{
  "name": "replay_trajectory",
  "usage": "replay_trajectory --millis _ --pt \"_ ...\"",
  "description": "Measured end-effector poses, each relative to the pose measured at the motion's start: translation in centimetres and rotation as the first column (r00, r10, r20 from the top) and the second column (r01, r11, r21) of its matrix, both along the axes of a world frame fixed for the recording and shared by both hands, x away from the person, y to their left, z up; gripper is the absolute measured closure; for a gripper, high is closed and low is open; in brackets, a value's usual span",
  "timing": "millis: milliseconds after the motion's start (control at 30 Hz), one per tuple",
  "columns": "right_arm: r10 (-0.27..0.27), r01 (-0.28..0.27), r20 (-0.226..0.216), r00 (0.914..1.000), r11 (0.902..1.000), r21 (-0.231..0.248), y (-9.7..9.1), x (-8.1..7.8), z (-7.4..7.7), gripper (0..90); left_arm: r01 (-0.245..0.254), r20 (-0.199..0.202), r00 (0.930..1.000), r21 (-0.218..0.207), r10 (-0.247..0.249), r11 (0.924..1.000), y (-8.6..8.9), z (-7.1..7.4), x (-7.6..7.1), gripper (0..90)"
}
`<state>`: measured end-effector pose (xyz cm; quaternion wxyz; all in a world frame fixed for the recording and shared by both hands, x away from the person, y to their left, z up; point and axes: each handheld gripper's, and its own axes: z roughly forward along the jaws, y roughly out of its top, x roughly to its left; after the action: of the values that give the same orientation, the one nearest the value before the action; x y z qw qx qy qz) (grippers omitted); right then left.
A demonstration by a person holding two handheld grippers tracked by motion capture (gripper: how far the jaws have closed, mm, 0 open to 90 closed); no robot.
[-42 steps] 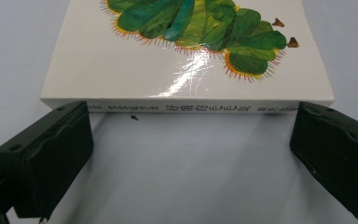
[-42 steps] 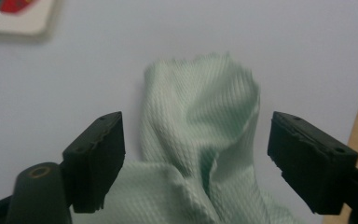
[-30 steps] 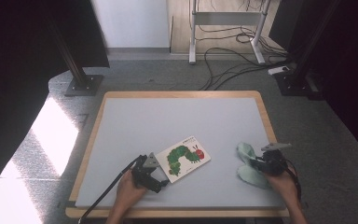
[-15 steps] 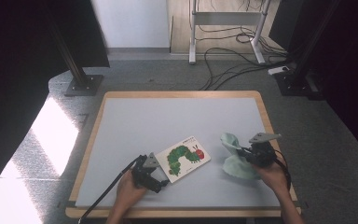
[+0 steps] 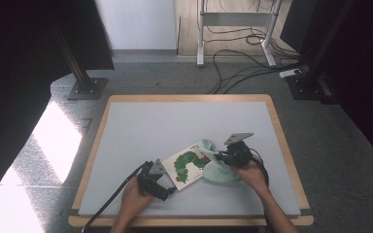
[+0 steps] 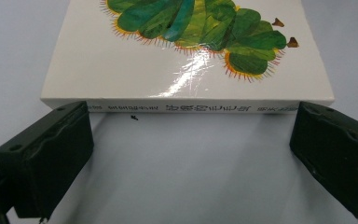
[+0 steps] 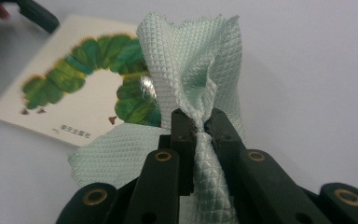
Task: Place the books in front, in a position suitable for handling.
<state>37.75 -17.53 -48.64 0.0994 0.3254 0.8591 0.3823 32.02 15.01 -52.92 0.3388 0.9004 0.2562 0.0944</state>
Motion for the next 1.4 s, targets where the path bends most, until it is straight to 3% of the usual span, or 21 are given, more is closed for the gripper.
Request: replay_trajectory --millis 33,100,267,567,833,1067,1400 --pt "0.002 -0.002 -0.007 1.0000 0.9992 -0.041 0.7 0.2 -1.1 81.3 0.001 0.000 1.0000 0.001 -0.001 1.0000 0.0 0.0 0.0 0.0" --pt "0.002 -0.002 -0.010 0.9999 0.9977 -0.068 1.1 0.3 -2.0 81.7 0.000 0.000 1.0000 0.000 0.000 1.0000 0.0 0.0 0.0 0.0" --pt "0.014 -0.014 0.003 0.9999 0.9979 -0.063 1.2 -0.1 -2.1 82.0 0.001 0.000 1.0000 0.002 -0.001 1.0000 0.0 0.0 0.0 0.0" --pt "0.113 -0.113 -0.007 0.9936 0.9921 -0.055 3.3 -1.6 -1.9 81.8 -0.008 -0.001 1.0000 0.002 0.008 1.0000 0.1 0.1 -0.2 0.3" --pt "0.152 -0.152 -0.018 0.9882 0.9879 -0.028 4.6 -2.3 -2.0 81.6 -0.031 -0.004 0.9995 -0.007 0.031 0.9995 2.3 0.1 -1.0 2.0" --pt "0.211 -0.211 -0.029 0.9771 0.9774 -0.008 6.8 -3.3 -2.0 81.5 -0.043 -0.003 0.9991 -0.006 0.043 0.9991 3.9 0.1 -1.4 2.0" --pt "0.303 -0.303 -0.044 0.9521 0.9531 0.007 10.3 -4.9 -1.9 81.5 -0.061 -0.003 0.9981 -0.014 0.061 0.9980 5.6 0.1 -2.0 1.8"
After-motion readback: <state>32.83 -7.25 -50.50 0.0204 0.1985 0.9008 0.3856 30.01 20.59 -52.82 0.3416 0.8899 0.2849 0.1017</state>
